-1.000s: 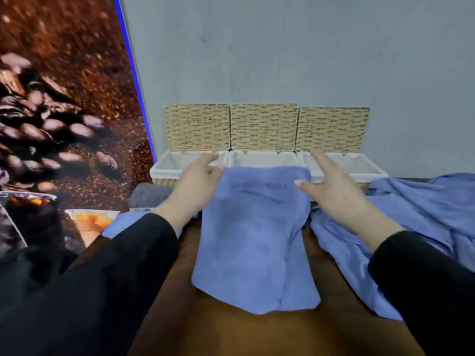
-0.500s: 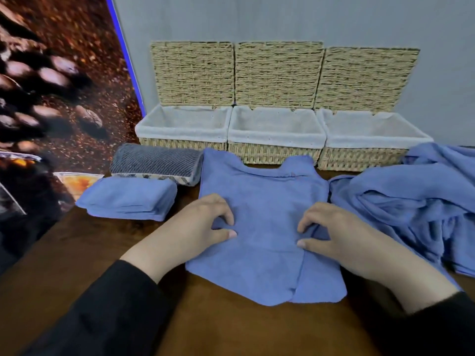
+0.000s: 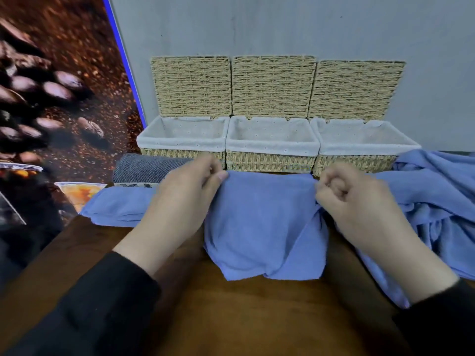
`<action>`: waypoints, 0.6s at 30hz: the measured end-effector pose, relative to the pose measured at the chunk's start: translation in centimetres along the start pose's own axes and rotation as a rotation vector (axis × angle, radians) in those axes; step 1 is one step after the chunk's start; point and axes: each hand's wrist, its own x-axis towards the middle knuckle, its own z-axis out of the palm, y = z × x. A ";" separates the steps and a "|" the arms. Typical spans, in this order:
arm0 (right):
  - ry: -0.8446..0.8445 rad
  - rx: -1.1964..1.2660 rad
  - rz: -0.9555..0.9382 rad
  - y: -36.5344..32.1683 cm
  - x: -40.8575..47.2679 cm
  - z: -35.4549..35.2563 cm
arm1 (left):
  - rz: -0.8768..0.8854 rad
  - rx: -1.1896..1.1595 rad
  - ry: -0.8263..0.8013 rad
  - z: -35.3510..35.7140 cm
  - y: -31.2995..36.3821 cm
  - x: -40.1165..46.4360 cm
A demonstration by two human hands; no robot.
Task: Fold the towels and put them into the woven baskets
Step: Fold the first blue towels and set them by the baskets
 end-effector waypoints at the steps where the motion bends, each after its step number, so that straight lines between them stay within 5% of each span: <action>1: 0.029 0.005 -0.004 -0.9 0.9 -0.6 | -0.005 0.047 -0.006 -0.7 0.9 1.3; 5: 0.131 -0.057 0.000 -2.6 6.0 -1.8 | -0.055 0.192 0.020 -2.1 2.1 7.4; 11: -0.013 -0.226 0.040 0.2 5.6 1.4 | -0.049 0.000 -0.005 2.0 0.5 4.9; 16: -0.389 -0.013 -0.156 2.9 0.5 5.2 | 0.097 -0.102 -0.507 5.5 -2.7 -1.4; 18: -0.511 0.006 -0.176 3.8 0.3 5.4 | 0.093 -0.086 -0.557 5.9 -3.8 -1.3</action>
